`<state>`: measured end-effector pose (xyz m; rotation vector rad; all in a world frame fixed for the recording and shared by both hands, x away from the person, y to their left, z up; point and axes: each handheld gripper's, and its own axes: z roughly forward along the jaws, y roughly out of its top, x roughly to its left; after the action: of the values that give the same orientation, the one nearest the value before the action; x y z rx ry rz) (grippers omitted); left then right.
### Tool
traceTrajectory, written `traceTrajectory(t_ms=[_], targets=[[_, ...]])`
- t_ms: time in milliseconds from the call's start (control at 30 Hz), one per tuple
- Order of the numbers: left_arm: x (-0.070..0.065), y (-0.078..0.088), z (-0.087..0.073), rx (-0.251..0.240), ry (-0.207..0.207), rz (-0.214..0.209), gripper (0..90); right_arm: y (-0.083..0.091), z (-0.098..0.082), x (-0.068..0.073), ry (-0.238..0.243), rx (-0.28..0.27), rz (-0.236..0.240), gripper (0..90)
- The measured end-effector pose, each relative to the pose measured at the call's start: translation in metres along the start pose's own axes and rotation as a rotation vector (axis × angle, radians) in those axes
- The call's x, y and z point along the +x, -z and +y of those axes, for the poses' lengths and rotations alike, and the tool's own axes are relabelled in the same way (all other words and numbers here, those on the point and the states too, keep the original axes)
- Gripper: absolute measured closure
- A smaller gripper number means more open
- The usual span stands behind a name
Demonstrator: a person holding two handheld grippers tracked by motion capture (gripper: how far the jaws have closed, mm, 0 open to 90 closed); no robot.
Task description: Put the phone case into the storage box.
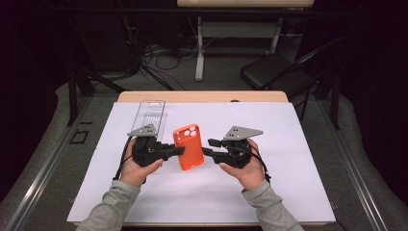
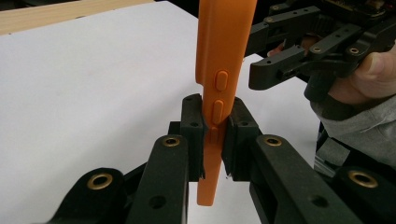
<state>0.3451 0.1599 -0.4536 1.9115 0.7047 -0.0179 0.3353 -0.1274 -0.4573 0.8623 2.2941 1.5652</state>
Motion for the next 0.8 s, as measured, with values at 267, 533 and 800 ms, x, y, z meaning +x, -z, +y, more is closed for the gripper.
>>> traceTrajectory(t_ms=[267,533,800], targets=[[-0.0033,-0.0029,-0.0004,0.001,-0.003,-0.034,80.2,-0.0009,-0.0012,-0.0018,-0.012,0.005,0.032,62.5],[-0.0060,-0.0046,-0.0004,0.006,-0.009,-0.053,80.2,-0.0006,-0.0014,-0.0032,-0.031,-0.001,0.055,63.5],[-0.0076,-0.0051,-0.0007,0.005,-0.024,-0.080,80.2,0.0000,-0.0014,-0.0040,-0.031,-0.006,0.080,64.3]])
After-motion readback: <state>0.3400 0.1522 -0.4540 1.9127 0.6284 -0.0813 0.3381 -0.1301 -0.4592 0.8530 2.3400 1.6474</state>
